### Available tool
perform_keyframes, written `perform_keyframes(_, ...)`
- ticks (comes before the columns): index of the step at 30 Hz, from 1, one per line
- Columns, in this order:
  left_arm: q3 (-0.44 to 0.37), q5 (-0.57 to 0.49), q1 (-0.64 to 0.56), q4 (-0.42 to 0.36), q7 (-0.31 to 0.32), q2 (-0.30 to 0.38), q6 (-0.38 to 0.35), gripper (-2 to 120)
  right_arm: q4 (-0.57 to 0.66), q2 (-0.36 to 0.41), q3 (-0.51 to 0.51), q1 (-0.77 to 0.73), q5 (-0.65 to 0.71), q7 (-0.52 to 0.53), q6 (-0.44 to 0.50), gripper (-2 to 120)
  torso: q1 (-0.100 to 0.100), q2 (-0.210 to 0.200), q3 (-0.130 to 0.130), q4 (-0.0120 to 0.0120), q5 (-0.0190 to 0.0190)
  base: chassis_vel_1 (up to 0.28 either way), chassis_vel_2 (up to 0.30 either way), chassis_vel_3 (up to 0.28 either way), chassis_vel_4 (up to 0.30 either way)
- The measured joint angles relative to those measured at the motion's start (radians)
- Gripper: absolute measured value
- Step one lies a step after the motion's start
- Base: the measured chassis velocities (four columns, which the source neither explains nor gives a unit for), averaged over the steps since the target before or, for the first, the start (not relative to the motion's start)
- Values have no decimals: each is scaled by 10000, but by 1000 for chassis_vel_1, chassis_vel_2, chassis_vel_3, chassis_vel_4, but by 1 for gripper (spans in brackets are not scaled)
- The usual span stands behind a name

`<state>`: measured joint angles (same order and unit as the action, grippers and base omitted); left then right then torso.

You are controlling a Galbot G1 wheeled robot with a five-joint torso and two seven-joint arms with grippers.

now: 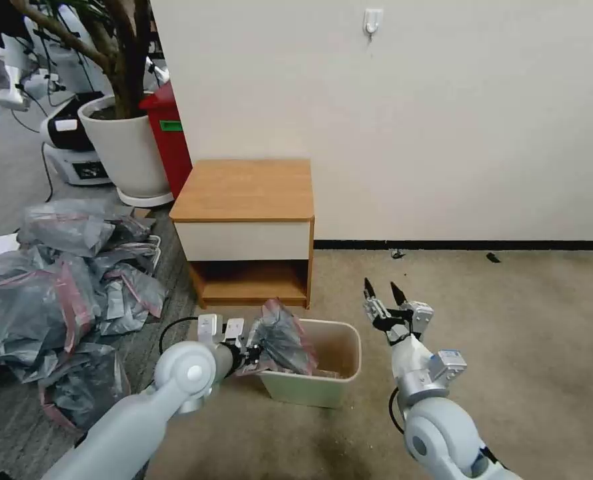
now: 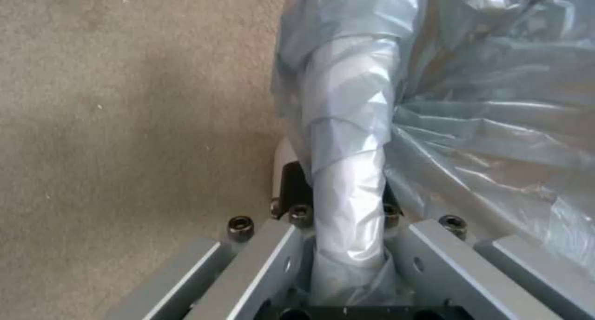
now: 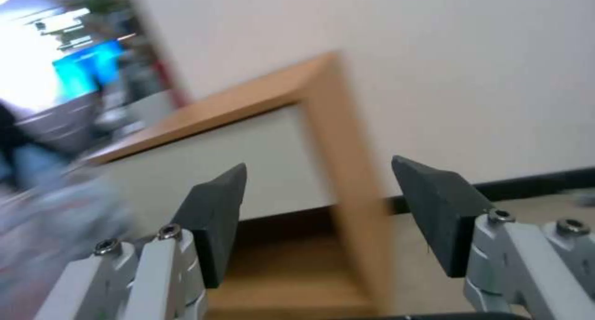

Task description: Pick up the garbage bag from the table and place it over the trash can.

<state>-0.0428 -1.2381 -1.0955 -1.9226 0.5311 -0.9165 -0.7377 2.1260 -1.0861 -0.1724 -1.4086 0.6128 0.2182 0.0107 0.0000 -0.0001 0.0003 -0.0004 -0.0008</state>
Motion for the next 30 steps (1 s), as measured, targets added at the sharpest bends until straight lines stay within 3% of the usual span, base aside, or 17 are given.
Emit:
perform_keyframes(5, -162, 593, -235, -237, -502, 141, -31, 2, 637, 856, 249, 290, 968, -862, -958, 64, 1, 0, 0, 1, 4, 0, 0, 0, 0)
perform_keyframes(8, -346, 1068, -428, -412, -888, 223, 15, 2, 1105, 1628, 468, 824, 2131, -1290, -2177, 64, 0, 0, -1, 4, 6, 0, 0, 0, 0)
perform_keyframes(14, -460, 1311, -516, -445, -1051, 179, 312, 2, 1232, 2131, 847, 1588, 2807, -1267, -3483, 61, 1, -1, -2, 4, 9, 0, 0, 0, 0)
perform_keyframes(17, -485, 1551, -482, -446, -1147, 129, 431, 2, 1157, 2455, 1450, 2279, 2967, -1091, -4652, 59, 1, 0, -2, 3, 8, 0, 0, 0, 0)
perform_keyframes(21, -466, 1698, -418, -518, -1152, 95, 492, 2, 872, 2565, 2235, 3090, 3250, -511, -5402, 45, 0, 0, -2, 3, 10, 0, 0, 0, 0)
perform_keyframes(30, -503, 1882, -546, -802, -1152, 29, 544, 2, 391, 2355, 3311, 4114, 4025, 444, -6046, 40, 1, 0, -3, 4, 8, 0, 0, 0, 0)
